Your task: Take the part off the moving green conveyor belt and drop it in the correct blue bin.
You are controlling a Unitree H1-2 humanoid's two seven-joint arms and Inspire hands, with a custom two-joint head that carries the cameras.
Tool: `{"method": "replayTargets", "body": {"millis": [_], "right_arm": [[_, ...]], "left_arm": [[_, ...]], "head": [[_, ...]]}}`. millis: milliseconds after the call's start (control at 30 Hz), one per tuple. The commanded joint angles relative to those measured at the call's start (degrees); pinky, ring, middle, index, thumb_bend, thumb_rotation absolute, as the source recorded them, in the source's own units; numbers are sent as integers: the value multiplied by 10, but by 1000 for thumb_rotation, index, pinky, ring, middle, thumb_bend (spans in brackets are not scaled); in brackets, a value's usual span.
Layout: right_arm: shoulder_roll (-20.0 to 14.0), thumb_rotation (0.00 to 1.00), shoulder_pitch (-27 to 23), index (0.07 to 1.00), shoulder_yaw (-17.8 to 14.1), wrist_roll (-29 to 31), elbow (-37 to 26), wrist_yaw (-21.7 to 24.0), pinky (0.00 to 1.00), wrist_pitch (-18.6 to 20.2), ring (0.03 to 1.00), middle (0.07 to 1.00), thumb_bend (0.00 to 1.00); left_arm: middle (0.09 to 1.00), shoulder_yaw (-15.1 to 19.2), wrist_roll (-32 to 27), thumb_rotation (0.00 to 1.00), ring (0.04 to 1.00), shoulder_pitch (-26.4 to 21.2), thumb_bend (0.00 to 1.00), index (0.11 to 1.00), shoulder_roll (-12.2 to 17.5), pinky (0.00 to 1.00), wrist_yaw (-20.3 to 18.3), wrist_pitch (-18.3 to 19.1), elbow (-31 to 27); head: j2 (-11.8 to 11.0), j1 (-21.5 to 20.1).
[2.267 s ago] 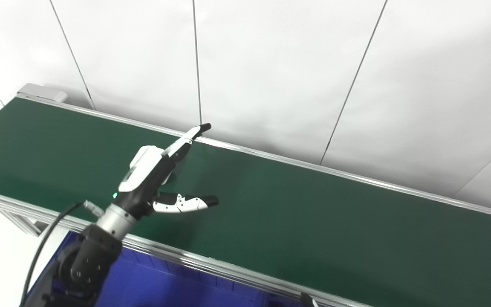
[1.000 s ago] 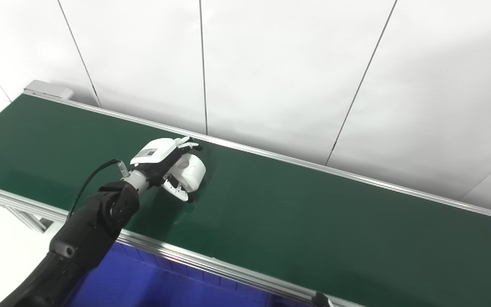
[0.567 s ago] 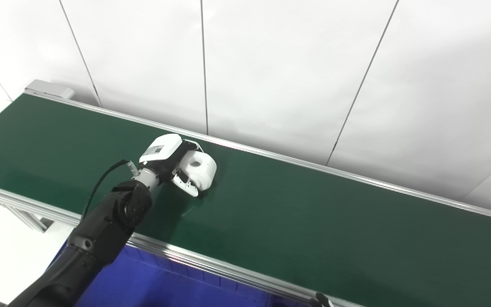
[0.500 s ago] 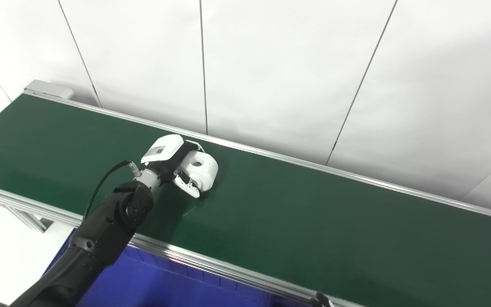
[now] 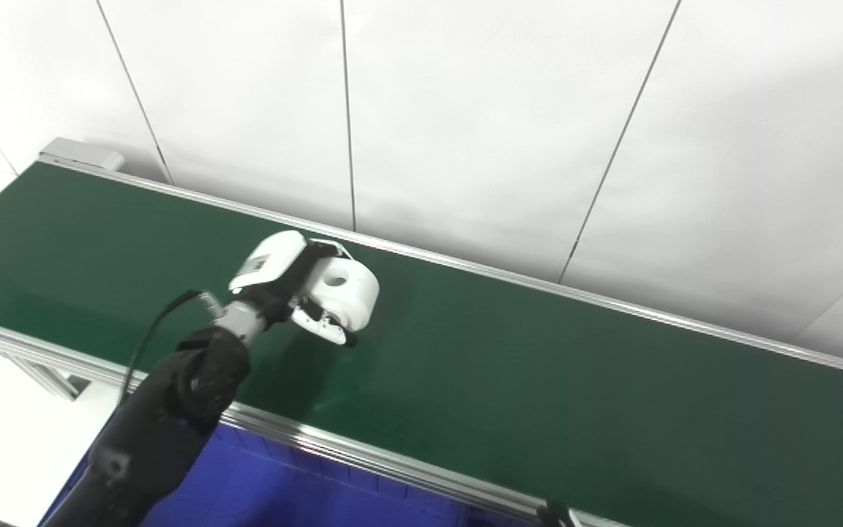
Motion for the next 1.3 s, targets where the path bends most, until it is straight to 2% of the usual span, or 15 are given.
{"method": "replayTargets", "body": {"millis": [0,33,67,133,167,233,333,433,567,667,700,733,833,967,1267], "right_arm": [[3,731,10,933,-2,-3,-27,0,839,-35,890,902,710],[2,734,13,938,-4,-6,-33,4,846,-35,895,905,712],[2,743,14,943,-7,-8,-37,7,843,-35,893,901,712],[3,740,19,947,-11,-9,-48,13,844,-35,892,899,708],[4,729,21,949,-13,-9,-52,16,853,-35,896,904,697],[6,724,25,952,-17,-9,-59,20,859,-35,898,906,691],[11,719,31,956,-24,-9,-70,28,861,-35,898,904,698],[15,712,37,957,-33,-8,-80,39,881,-35,904,904,694],[22,710,45,951,-42,-4,-93,46,889,-35,896,896,691],[26,699,53,951,-51,-1,-103,53,896,-34,898,896,690],[27,702,55,953,-54,-1,-107,56,900,-34,900,898,687],[27,704,57,954,-57,-1,-109,59,899,-34,899,899,683],[28,703,61,954,-66,3,-115,69,899,-33,899,900,683],[25,708,64,958,-74,10,-122,84,902,-30,903,900,689],[29,673,68,949,-91,26,-133,107,885,-27,885,890,671]], "left_arm": [[479,13,-29,0,362,18,492,529,0,311,-3,-7,-48],[488,16,-40,0,369,30,493,527,1,330,-5,-15,-61],[489,18,-48,0,368,38,493,528,1,326,-6,-20,-70],[469,17,-64,0,352,66,490,533,-3,288,4,-58,-85],[444,17,-68,0,407,76,494,526,-5,271,7,-70,-90],[443,16,-78,0,437,98,496,521,-13,270,6,-80,-107],[490,16,-96,0,420,130,497,506,-25,326,2,-91,-133],[509,18,-118,0,422,160,498,495,-38,389,-5,-89,-154],[501,14,-129,0,461,229,499,480,-59,447,8,-129,-171],[510,11,-125,0,451,266,499,474,-72,436,10,-138,-180],[515,9,-122,0,430,277,498,477,-76,372,9,-141,-183],[516,6,-120,0,428,287,498,476,-79,344,9,-147,-183],[524,-6,-120,0,415,311,497,472,-84,379,5,-168,-179],[526,-22,-117,0,430,333,497,471,-90,403,-2,-170,-172],[512,-43,-57,0,465,337,499,470,-93,453,13,-221,-106]], "head": [[20,-10],[32,-16],[32,-16],[57,-24],[59,-25],[72,-29],[100,-40],[109,-46],[139,-61],[154,-69],[163,-75],[163,-75],[176,-84],[185,-93],[197,-92]]}}
